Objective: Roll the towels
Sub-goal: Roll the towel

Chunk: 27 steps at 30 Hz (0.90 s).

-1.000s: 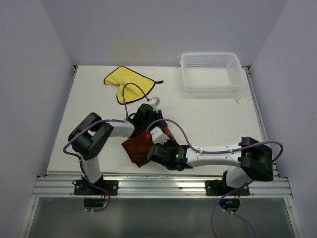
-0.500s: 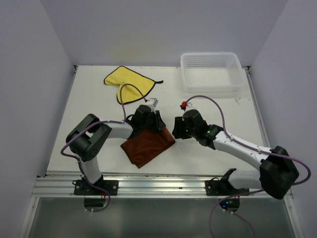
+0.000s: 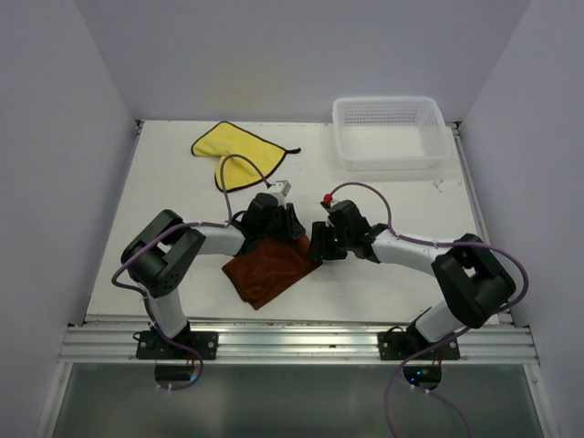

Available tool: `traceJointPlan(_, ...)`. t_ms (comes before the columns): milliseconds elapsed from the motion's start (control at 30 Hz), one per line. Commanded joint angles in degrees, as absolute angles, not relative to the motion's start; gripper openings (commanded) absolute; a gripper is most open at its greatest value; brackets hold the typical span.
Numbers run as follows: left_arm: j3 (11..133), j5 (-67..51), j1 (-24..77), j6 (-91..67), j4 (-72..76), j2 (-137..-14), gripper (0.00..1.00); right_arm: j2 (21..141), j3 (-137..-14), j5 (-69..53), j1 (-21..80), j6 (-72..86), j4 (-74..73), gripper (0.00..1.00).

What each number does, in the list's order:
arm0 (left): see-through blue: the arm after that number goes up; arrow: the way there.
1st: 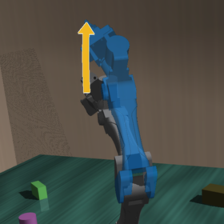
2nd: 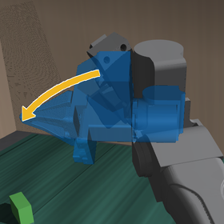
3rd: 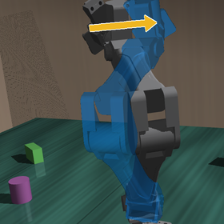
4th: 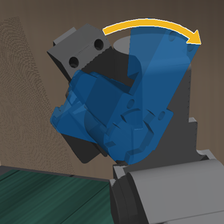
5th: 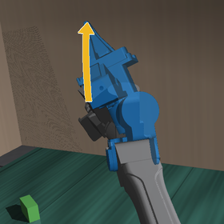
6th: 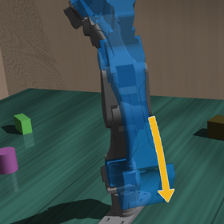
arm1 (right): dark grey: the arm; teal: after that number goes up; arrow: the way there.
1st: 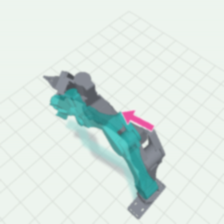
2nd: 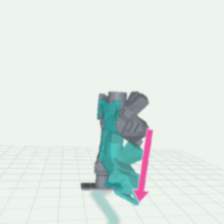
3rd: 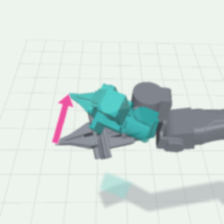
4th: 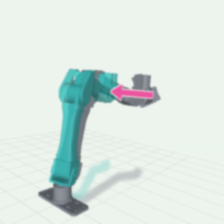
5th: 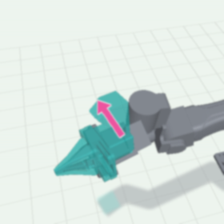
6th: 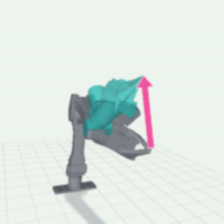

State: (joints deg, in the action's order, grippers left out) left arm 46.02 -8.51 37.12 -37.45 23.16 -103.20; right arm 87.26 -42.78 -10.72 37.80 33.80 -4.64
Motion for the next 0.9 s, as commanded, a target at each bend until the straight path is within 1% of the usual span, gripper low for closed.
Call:
traceJointPlan(0, 45.0, -8.35, 36.65, -37.35, 22.68, -101.69, 0.34, 88.85, -44.47, -12.31, 37.62, 32.96, -2.29, 0.51)
traceJointPlan(333, 45.0, -8.17, 36.56, -37.0, 21.71, -100.46, 0.34, 91.75, -43.77, -9.32, 37.62, 29.71, -2.28, 0.5)
traceJointPlan(400, 45.09, -8.26, 36.56, -37.0, 21.62, -100.37, 0.34, 92.28, -43.77, -8.7, 37.62, 29.01, -2.37, 0.46)
traceJointPlan(433, 45.35, -8.26, 36.65, -36.91, 21.53, -100.11, 0.34, 92.46, -43.6, -8.44, 37.62, 28.31, -2.2, 0.41)
traceJointPlan(533, 45.79, -8.26, 36.65, -36.83, 20.92, -100.02, 0.34, 92.99, -43.42, -7.91, 37.53, 27.43, -1.93, 0.29)
traceJointPlan(567, 46.14, -8.26, 36.65, -36.74, 20.74, -99.93, 0.34, 92.99, -43.33, -7.91, 37.7, 27.33, -1.85, 0.23)
traceJointPlan(667, 46.75, -8.17, 36.56, -36.65, 20.22, -99.76, 0.34, 91.85, -42.72, -7.47, 37.97, 26.63, -1.41, 0.12)
traceJointPlan(733, 47.28, -8.09, 36.65, -36.56, 19.69, -99.58, 0.34, 90.54, -42.54, -6.16, 38.58, 25.84, -1.58, 0.09)
traceJointPlan(767, 47.89, -7.91, 36.56, -36.39, 19.34, -99.49, 0.34, 90.09, -42.54, -5.54, 39.72, 25.32, -1.93, 0.05)
traceJointPlan(867, 49.65, -7.47, 36.65, -36.3, 18.02, -98.97, 0.34, 88.08, -42.36, -0.46, 42.79, 23.73, -2.55, 0.0)
